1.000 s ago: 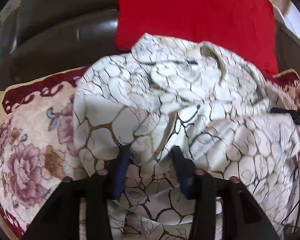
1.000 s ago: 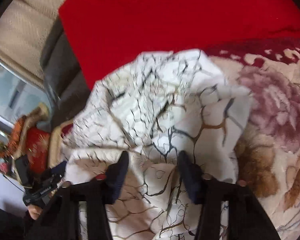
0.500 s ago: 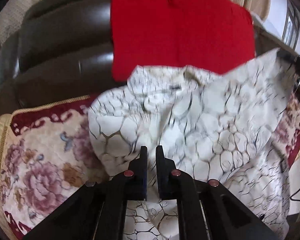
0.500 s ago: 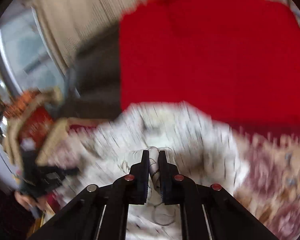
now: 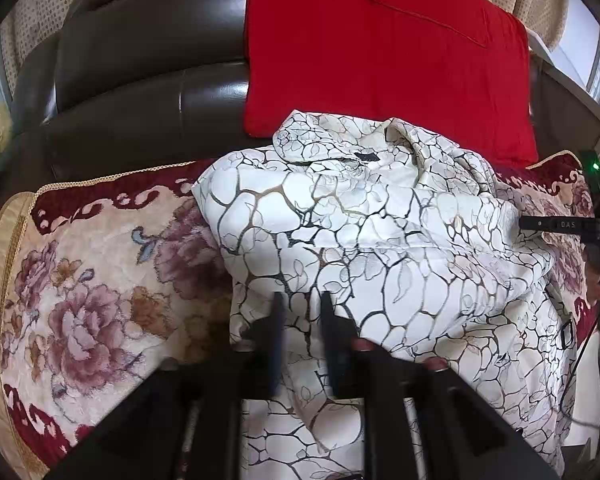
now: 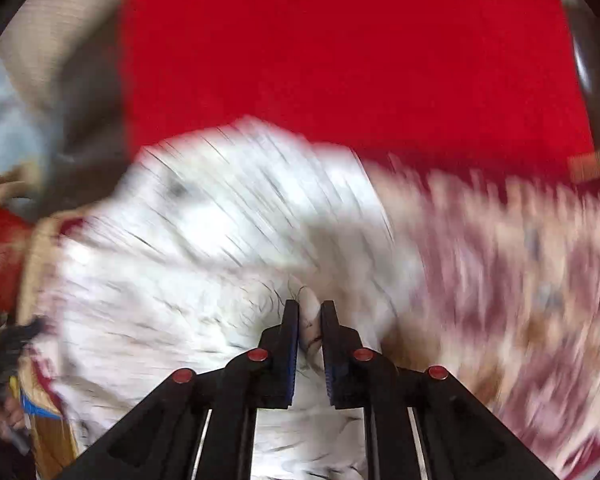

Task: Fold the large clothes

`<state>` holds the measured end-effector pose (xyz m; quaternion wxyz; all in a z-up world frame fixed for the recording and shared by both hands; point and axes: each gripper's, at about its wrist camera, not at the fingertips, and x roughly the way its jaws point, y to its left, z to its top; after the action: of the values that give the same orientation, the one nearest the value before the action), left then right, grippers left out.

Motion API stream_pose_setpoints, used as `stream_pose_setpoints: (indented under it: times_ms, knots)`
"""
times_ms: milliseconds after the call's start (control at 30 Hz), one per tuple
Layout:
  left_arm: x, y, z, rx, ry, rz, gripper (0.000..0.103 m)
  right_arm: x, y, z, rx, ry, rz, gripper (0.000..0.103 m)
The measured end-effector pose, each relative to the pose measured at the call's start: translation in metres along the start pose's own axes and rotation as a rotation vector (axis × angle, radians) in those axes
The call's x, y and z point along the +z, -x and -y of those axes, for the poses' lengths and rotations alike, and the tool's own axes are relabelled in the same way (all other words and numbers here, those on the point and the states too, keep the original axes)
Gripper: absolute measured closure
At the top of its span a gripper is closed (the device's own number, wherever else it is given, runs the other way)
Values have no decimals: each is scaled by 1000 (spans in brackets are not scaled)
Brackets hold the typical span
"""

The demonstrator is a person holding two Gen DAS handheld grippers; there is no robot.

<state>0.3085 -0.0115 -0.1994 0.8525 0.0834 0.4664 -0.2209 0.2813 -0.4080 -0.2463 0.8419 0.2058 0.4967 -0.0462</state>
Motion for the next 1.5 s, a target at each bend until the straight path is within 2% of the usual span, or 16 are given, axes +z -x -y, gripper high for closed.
stream_pose_setpoints:
  times_ms: [33, 67, 167, 233, 333, 400, 467, 533, 567, 633, 833, 933, 1067, 1267, 1400, 1500]
  knots:
    - [2, 1, 3, 8, -4, 9, 59, -4, 5, 4, 22, -12, 47, 83]
    - [4, 1, 6, 17, -6, 20, 51, -6, 12, 7, 41, -29, 81, 72]
    - [13, 0, 16, -1, 8, 56, 44, -12, 41, 19, 85, -129, 205, 22]
    - [18, -6, 24, -6, 14, 64, 37, -17, 63, 17, 92, -133, 332, 22]
    - [18, -31, 33, 46, 10, 23, 34, -23, 73, -6, 113, -33, 378, 24]
    - [10, -62, 35, 101, -2, -96, 34, -32, 66, -23, 125, 33, 366, 26]
    - [-2, -85, 36, 136, -11, -168, 34, -44, 47, -33, 117, 101, 281, 29]
    - [-7, -78, 37, 138, -24, -130, 34, -50, 10, -38, 85, 143, 114, 29]
    - [-7, -72, 37, 137, -30, -129, 34, -53, 1, -39, 54, 164, 87, 30]
    - [-11, -57, 36, 123, -40, -113, 34, -57, 9, -43, 54, 196, 127, 31]
    - [-52, 9, 9, 115, -52, -41, 34, -68, 63, -23, 198, 109, 201, 30]
    - [-94, 44, -14, 83, -26, -28, 29, -92, 93, -4, 267, 89, 192, 30]
    - [-175, 81, -52, -4, 56, -58, 19, -140, 121, 30, 317, 62, 145, 29]
    - [-266, 78, -88, -120, 212, -139, 19, -208, 134, 82, 287, 29, 64, 25]
    - [-295, 60, -103, -190, 345, -154, 19, -243, 127, 108, 265, -13, -14, 25]
    - [-306, 43, -107, -308, 401, -167, 19, -262, 124, 124, 253, -42, -58, 25]
